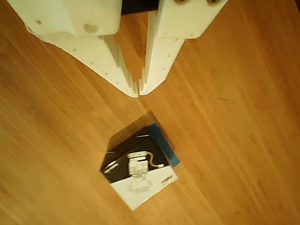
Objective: Push the box on top of the target
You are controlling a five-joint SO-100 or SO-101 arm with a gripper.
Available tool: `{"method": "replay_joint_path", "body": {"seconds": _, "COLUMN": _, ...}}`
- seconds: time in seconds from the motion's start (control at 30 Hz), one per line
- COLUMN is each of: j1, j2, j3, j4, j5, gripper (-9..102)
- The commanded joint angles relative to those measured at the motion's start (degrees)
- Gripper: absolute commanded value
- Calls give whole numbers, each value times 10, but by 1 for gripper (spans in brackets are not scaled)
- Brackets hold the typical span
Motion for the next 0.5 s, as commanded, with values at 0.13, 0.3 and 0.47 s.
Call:
{"method": "replay_joint_path", "body": {"seconds": 0.13, "j1": -9, "j2": 13, "j3": 18, "j4": -19, "j5": 23, "gripper": 0}}
{"method": "replay_joint_path", "body": {"seconds": 0.3, "j1": -23, "j2": 13, "j3": 20, "j4": -20, "j5": 43, "gripper": 0}}
{"method": "replay_joint_path", "body": {"seconds": 0.47, "j1": -33, "j2": 13, "j3": 20, "j4": -20, "j5": 56, "gripper": 0}}
